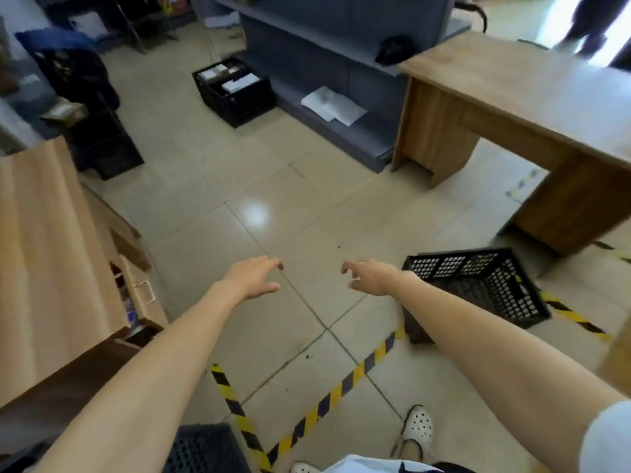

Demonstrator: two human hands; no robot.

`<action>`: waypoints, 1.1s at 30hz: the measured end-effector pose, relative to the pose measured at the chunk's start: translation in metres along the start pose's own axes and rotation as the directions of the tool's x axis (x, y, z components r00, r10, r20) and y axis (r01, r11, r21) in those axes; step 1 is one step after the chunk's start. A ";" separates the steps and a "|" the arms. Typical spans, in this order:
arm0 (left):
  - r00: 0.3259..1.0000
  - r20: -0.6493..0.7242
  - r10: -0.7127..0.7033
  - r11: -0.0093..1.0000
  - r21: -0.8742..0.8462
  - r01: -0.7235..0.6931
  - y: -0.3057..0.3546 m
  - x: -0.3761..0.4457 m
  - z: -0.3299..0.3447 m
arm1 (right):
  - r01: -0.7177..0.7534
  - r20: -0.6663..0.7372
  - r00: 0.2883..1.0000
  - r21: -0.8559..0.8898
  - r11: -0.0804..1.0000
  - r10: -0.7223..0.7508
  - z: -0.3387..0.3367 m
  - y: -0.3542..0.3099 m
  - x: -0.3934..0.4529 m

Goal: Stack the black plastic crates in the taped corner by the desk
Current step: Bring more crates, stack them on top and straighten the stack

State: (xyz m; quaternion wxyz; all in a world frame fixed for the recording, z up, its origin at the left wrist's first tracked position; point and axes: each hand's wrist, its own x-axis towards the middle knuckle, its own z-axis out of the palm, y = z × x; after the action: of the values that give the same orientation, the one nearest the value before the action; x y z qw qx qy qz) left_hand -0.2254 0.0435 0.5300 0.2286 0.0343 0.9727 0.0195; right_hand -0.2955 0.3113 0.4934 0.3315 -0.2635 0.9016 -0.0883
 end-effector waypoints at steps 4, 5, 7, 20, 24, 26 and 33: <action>0.991 0.015 0.132 0.989 0.065 -0.132 0.110 0.060 -0.020 | -0.165 0.023 0.986 0.044 0.985 0.164 -0.010 0.120 -0.046; 0.986 0.015 0.164 0.983 0.079 -0.165 0.137 0.073 -0.024 | -0.201 0.022 0.979 0.056 0.978 0.200 -0.013 0.148 -0.058; 0.972 0.012 0.235 0.966 0.108 -0.235 0.188 0.099 -0.033 | -0.256 0.011 0.967 0.107 0.961 0.256 -0.020 0.199 -0.078; 0.884 0.150 0.442 0.859 0.213 -0.465 0.365 0.235 -0.044 | -0.464 0.066 0.878 0.361 0.809 0.474 -0.008 0.389 -0.132; 0.857 0.194 0.477 0.837 0.197 -0.511 0.383 0.279 -0.045 | -0.525 0.150 0.850 0.338 0.781 0.506 -0.011 0.422 -0.118; 0.847 0.223 0.483 0.828 0.196 -0.524 0.388 0.305 -0.050 | -0.533 0.162 0.844 0.357 0.767 0.512 -0.023 0.438 -0.104; 0.856 0.287 0.430 0.829 0.248 -0.500 0.397 0.417 -0.095 | -0.453 0.019 0.855 0.516 0.728 0.518 -0.099 0.485 -0.044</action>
State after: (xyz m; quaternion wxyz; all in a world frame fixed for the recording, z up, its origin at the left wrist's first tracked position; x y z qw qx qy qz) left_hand -0.6176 0.4685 0.4513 0.3141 0.3093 0.8936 -0.0841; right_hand -0.5328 0.7429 0.4312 0.3419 0.0836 0.9030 -0.2463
